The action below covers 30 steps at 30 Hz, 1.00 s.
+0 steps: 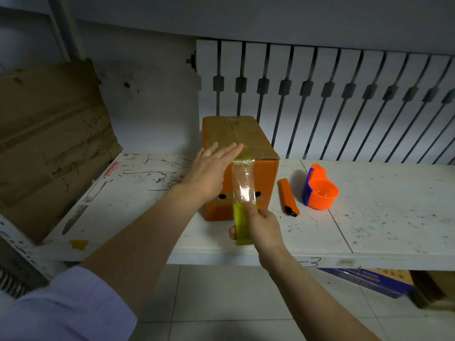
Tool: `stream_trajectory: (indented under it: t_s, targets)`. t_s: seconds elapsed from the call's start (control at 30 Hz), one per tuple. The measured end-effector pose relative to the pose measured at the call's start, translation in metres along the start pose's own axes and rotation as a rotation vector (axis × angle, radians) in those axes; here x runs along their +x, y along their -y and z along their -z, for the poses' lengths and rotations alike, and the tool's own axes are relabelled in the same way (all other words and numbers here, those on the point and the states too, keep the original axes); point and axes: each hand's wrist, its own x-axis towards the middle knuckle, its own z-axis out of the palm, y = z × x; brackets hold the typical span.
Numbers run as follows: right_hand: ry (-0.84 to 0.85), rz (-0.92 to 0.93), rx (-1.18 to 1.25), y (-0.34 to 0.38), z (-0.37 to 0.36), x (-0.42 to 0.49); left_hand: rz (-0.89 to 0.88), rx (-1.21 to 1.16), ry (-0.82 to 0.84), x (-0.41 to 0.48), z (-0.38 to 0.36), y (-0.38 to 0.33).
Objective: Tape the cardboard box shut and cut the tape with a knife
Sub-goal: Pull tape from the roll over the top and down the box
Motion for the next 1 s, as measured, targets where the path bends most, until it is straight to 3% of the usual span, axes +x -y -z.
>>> stream_trajectory:
  t_s: [0.1,0.17,0.23,0.27,0.3,0.37,0.4,0.47,0.63,0.7,0.8,0.9,1.0]
  targets:
    - [0.044,-0.042,0.037,0.001,0.003,0.000,0.033,-0.055,-0.166,-0.019,-0.012,-0.004]
    - [0.066,-0.035,0.024,0.002,0.006,-0.001,0.065,-0.134,-0.365,-0.032,-0.020,-0.013]
    - [0.078,-0.028,-0.007,0.001,0.008,-0.004,0.194,-0.273,-0.568,-0.040,-0.024,-0.024]
    - [0.077,-0.027,-0.027,-0.001,0.009,-0.005,0.323,-0.397,-0.592,-0.043,-0.025,-0.029]
    - [0.072,-0.026,-0.044,-0.002,0.009,-0.006,0.479,-0.561,-0.538,-0.045,-0.028,-0.033]
    - [0.046,-0.029,-0.088,-0.008,0.009,-0.004,0.749,-1.007,-0.274,-0.048,-0.036,-0.037]
    - [0.038,-0.031,-0.108,-0.011,0.010,-0.002,0.819,-1.206,-0.134,-0.049,-0.040,-0.040]
    - [0.036,-0.013,-0.135,-0.013,0.009,-0.001,0.847,-1.357,0.050,-0.053,-0.045,-0.045]
    - [-0.023,0.008,-0.105,-0.017,0.017,0.003,0.809,-1.352,-0.069,-0.053,-0.054,-0.054]
    - [-0.168,0.063,-0.159,-0.022,0.030,0.014,0.800,-1.395,-0.056,-0.052,-0.055,-0.054]
    - [-0.377,0.207,-0.587,-0.032,0.056,0.046,0.794,-1.436,-0.058,-0.052,-0.057,-0.054]
    - [-0.304,0.331,-0.947,-0.045,0.075,0.088,0.795,-1.447,-0.055,-0.050,-0.060,-0.051]
    - [-0.241,0.262,-1.133,-0.053,0.080,0.119,0.792,-1.480,-0.035,-0.048,-0.062,-0.047]
